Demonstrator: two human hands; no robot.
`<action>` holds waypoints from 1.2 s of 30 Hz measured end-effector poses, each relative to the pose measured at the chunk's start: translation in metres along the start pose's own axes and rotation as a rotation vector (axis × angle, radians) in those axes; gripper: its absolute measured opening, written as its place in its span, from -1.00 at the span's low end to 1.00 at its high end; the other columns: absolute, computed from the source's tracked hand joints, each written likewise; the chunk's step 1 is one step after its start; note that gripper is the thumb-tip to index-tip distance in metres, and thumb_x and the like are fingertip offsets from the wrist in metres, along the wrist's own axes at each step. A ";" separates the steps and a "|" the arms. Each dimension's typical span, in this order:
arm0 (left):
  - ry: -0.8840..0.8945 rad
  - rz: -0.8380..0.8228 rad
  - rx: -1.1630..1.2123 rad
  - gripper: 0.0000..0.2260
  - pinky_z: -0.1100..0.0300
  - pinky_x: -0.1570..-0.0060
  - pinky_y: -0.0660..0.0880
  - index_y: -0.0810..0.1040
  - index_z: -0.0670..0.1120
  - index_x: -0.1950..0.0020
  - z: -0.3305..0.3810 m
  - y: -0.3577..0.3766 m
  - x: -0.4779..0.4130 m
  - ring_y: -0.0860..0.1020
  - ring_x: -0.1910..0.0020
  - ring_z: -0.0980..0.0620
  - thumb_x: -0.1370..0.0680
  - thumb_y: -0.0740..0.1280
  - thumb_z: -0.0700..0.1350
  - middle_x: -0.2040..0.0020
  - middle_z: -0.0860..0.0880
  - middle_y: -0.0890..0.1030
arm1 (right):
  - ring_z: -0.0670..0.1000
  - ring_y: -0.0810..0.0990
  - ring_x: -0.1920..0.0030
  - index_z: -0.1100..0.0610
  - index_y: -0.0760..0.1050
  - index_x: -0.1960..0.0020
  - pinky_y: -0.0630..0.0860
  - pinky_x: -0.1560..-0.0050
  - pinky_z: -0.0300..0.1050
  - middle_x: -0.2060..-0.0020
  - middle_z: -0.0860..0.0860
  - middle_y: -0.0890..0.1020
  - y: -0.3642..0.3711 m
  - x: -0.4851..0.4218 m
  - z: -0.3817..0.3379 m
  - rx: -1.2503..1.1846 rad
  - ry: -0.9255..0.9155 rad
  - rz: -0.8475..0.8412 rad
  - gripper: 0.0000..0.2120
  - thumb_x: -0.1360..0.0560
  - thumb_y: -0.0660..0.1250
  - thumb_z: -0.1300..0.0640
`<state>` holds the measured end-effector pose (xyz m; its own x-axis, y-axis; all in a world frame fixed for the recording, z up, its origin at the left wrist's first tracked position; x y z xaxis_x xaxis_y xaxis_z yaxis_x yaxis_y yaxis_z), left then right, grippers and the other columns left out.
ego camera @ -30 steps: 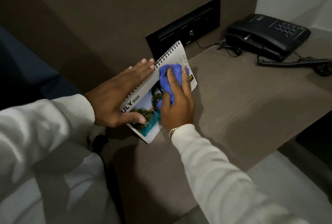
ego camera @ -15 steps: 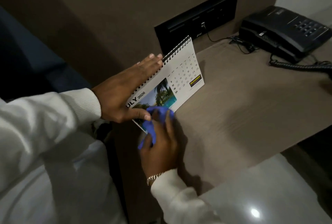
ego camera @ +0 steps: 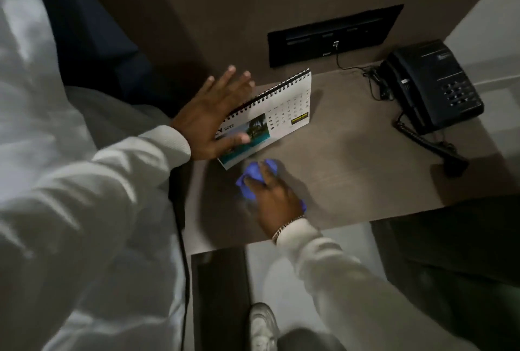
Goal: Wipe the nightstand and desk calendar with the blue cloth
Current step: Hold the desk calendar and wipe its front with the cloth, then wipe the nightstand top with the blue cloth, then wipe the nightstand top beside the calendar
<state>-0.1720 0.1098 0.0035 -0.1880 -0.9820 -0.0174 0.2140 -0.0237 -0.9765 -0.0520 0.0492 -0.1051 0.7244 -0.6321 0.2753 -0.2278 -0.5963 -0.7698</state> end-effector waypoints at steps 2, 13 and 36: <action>-0.193 0.194 0.184 -0.28 -0.25 -0.52 -0.01 0.08 -0.08 -0.57 -0.008 -0.006 0.017 -0.07 -0.60 -0.13 -0.53 0.13 0.28 -0.61 -0.11 0.07 | 0.25 0.32 -0.39 -0.03 0.25 -0.44 0.38 -0.30 0.13 -0.56 0.10 -0.01 -0.018 -0.002 0.030 0.078 0.068 0.028 -0.44 -0.50 0.19 0.31; -0.928 0.544 0.637 -0.29 0.05 -0.53 0.10 0.02 -0.10 -0.57 -0.020 0.042 0.086 0.09 -0.58 -0.04 -0.53 0.22 0.13 -0.61 -0.11 0.09 | 0.35 0.09 -0.47 0.10 0.12 -0.50 0.24 -0.35 0.16 -0.52 0.31 -0.02 -0.119 0.009 0.201 0.378 0.393 0.075 -0.35 -0.46 0.24 0.26; -1.191 0.875 1.103 -0.60 -0.21 -0.15 0.55 0.66 0.15 0.16 -0.076 0.034 0.056 0.64 -0.09 -0.18 -0.39 0.21 0.40 -0.04 -0.13 0.70 | 0.06 0.57 -0.21 -0.01 0.17 -0.44 0.52 -0.18 0.13 -0.30 0.05 0.54 -0.169 -0.121 0.115 -1.104 0.366 0.257 -0.04 -0.18 0.25 -0.49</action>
<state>-0.2480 0.0677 -0.0470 0.8995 -0.3646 0.2407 0.4131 0.8891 -0.1972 -0.0261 0.2838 -0.0745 0.3877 -0.7920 0.4716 -0.9058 -0.4221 0.0359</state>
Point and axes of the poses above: each hand's wrist, its own x-axis away from the middle knuckle, its own y-axis out of the palm, z = x × y, the point moved 10 cm from there along -x, towards the middle knuckle
